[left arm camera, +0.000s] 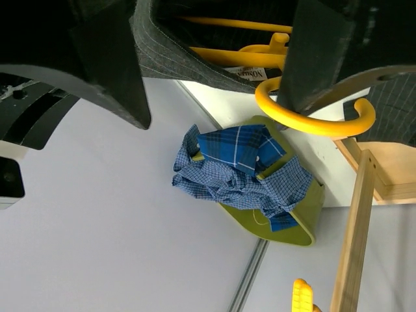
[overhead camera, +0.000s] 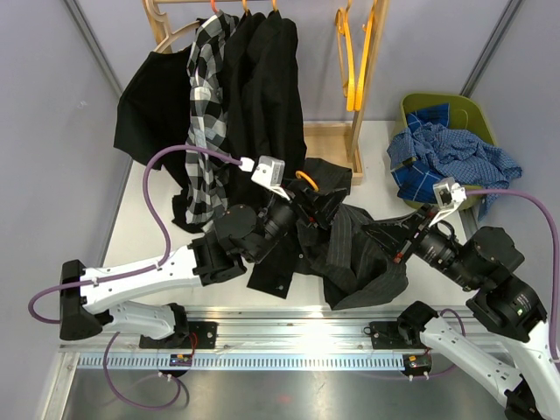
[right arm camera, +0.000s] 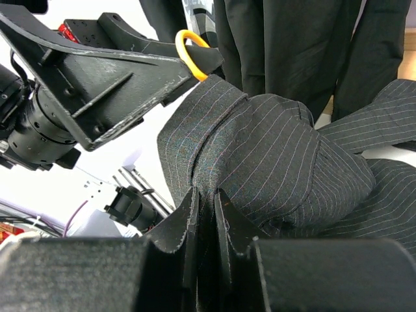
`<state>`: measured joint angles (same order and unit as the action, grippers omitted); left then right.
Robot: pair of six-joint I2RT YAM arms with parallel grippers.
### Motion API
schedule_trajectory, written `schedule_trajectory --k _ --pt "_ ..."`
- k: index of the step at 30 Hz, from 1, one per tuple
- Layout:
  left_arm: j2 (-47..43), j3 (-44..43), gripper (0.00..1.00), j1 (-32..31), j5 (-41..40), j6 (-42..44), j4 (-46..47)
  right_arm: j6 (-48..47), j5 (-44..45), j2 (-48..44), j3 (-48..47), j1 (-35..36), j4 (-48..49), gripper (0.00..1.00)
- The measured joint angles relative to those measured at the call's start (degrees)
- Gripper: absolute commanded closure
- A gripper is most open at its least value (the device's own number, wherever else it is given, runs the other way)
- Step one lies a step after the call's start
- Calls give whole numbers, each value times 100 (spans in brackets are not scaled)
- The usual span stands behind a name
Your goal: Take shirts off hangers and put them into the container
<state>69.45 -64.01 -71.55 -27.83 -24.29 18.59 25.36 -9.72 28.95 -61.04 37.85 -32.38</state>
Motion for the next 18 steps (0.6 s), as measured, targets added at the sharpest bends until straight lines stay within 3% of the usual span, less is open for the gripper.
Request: schedule_trajectory --k 4,5,8,9,10,16,18 --pt "0 66 46 17 57 35 96 0 9 -52 -2 0 -20 100" --pt "-9 87 57 33 68 42 118 2 13 -85 -2 0 -33 100" --pt "-61 164 77 72 74 28 149 17 17 -155 -2 0 -57 100" --pt "-103 197 92 79 109 -7 140 22 15 -164 -2 0 -37 100" --pt "-140 227 100 70 179 -48 151 35 15 -164 -2 0 2 100" --pt "-326 365 100 11 330 -57 46 101 17 -162 -4 0 -2 98" --pt "-356 361 100 9 339 -15 20 118 17 -146 -22 0 -22 79"
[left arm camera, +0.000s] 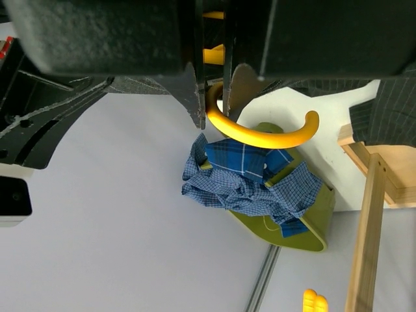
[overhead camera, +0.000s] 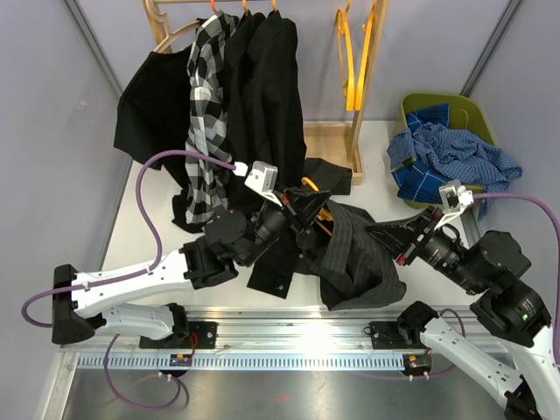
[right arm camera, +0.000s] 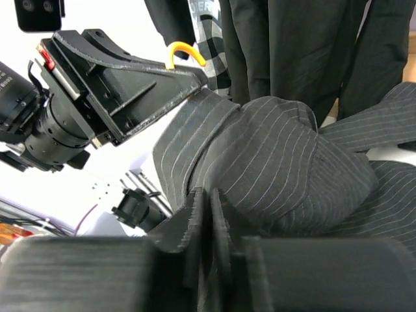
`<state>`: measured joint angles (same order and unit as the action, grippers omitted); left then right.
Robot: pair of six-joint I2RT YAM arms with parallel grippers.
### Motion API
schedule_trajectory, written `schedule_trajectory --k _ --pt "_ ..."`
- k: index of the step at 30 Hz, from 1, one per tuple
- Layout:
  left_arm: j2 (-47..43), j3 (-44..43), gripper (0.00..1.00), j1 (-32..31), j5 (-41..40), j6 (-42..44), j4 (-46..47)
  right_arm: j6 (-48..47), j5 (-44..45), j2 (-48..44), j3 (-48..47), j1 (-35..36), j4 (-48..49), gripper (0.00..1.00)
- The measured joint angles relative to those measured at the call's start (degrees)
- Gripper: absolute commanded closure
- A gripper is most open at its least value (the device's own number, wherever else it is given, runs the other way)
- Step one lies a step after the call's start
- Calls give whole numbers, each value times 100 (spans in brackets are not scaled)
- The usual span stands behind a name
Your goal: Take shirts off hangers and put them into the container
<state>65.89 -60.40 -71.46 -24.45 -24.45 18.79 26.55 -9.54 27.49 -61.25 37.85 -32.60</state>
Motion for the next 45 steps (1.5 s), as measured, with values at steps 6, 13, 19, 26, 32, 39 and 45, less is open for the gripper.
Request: schedule_trajectory --k 6,13,19,26,32,39,45 --pt "101 -542 100 2 -87 417 -662 4 -70 173 -146 0 -35 48" --pt "721 -1703 100 601 -136 678 -1373 -98 -216 229 -463 0 -428 46" --pt "1563 -2721 100 890 -125 754 -2013 -149 -258 214 -525 0 -778 44" --pt "1775 -3263 100 870 72 730 -2612 -260 -195 103 -389 0 -1014 43" --pt "1738 -3545 100 868 50 922 -2813 -496 208 131 -636 0 -1580 41" --pt "1764 -3950 100 868 42 1121 -3051 -684 612 186 -852 0 -2179 39" --pt "1770 -4216 100 868 52 1207 -3075 -822 1207 271 -1014 0 -2645 39"
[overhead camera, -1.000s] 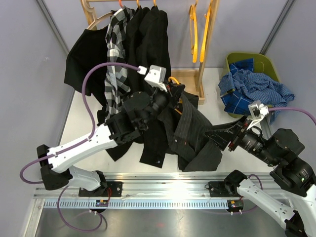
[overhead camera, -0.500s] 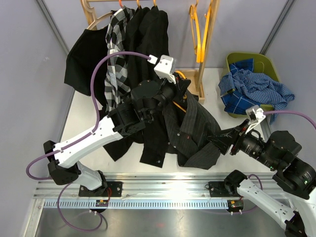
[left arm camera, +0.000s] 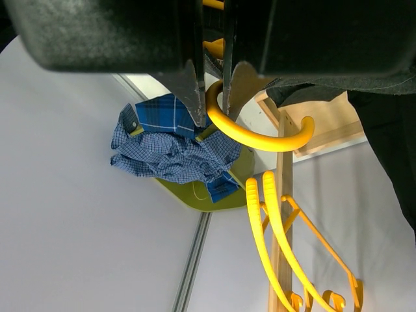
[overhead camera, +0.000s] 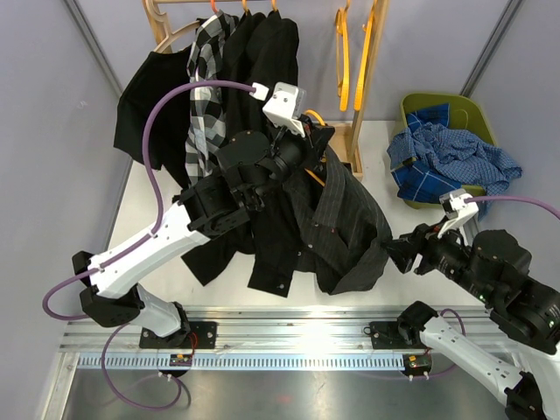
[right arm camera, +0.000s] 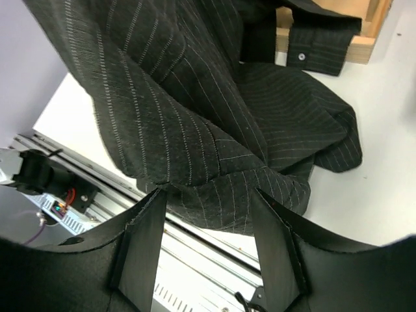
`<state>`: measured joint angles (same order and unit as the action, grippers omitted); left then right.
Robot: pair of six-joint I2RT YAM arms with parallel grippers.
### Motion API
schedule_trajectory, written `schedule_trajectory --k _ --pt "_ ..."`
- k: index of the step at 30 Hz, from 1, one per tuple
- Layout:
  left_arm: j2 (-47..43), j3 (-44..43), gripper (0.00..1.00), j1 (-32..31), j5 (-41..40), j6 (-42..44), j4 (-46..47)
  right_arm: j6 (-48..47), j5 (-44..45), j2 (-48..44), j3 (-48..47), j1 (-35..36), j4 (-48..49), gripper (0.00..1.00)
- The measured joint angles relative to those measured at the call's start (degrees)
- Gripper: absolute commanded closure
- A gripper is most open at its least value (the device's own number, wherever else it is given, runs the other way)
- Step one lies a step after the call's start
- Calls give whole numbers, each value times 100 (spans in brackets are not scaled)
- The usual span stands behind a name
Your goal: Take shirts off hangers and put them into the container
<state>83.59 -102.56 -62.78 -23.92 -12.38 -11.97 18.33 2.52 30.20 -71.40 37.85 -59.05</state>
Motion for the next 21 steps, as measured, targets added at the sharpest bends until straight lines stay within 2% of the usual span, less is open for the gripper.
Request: schedule_trajectory --k 6,9,10,11,16,21 --pt "87 -24 100 0 74 -35 -7 -17 57 166 254 0 107 45" --pt "136 -24 100 9 138 -76 -11 -15 -42 291 483 0 286 71" --pt "146 -22 100 9 142 -74 -13 -24 -87 350 560 0 382 94" --pt "162 -22 100 9 140 -63 -13 -48 -162 413 616 0 437 100" --pt "168 -52 100 131 101 107 -50 11 -267 509 540 0 299 100" --pt "153 -236 100 367 118 186 -76 -7 -11 358 -262 0 -96 100"
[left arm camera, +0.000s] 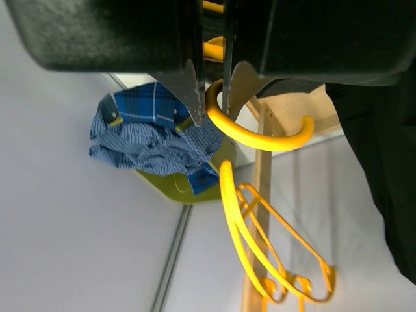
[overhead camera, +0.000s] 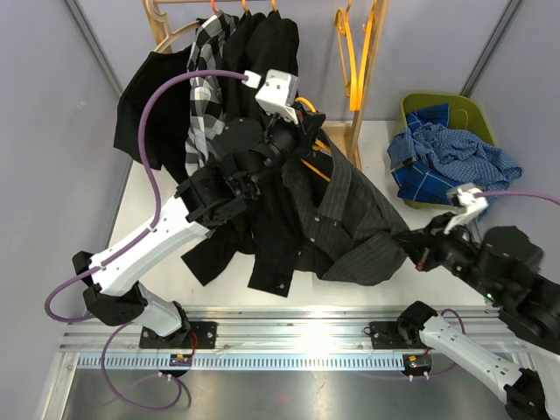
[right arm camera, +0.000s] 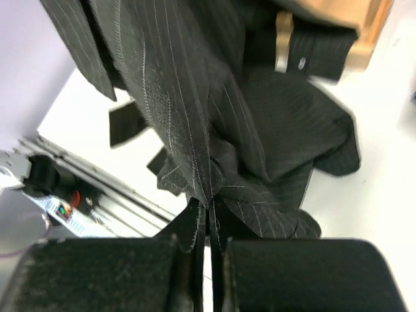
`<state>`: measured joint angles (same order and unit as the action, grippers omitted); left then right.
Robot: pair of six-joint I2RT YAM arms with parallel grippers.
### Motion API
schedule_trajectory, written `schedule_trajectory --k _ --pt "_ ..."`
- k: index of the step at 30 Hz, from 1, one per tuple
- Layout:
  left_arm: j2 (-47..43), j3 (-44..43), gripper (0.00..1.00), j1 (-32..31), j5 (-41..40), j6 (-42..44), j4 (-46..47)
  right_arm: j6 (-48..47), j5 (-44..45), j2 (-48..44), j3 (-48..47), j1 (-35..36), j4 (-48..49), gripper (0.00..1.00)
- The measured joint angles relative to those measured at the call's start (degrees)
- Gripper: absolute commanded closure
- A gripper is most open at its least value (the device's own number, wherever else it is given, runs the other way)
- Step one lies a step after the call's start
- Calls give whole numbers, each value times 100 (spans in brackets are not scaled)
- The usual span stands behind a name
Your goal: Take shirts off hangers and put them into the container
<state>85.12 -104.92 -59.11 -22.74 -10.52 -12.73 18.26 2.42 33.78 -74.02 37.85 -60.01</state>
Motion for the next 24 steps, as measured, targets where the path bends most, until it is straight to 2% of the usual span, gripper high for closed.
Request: schedule_trajectory --k 5,9,14,19,24 --pt "-225 -20 100 114 -11 66 33 -7 411 -227 -704 0 -295 100" --pt "-629 323 100 122 -15 107 125 20 835 -328 -922 0 -341 100" --pt "-1257 1202 100 142 -7 46 245 223 1934 -525 -1078 0 -380 100" --pt "-1683 1825 100 140 151 -234 256 638 3434 -992 -1106 2 -382 100" --pt "-2057 2277 100 151 450 -756 199 800 3880 -887 -1095 0 -459 100"
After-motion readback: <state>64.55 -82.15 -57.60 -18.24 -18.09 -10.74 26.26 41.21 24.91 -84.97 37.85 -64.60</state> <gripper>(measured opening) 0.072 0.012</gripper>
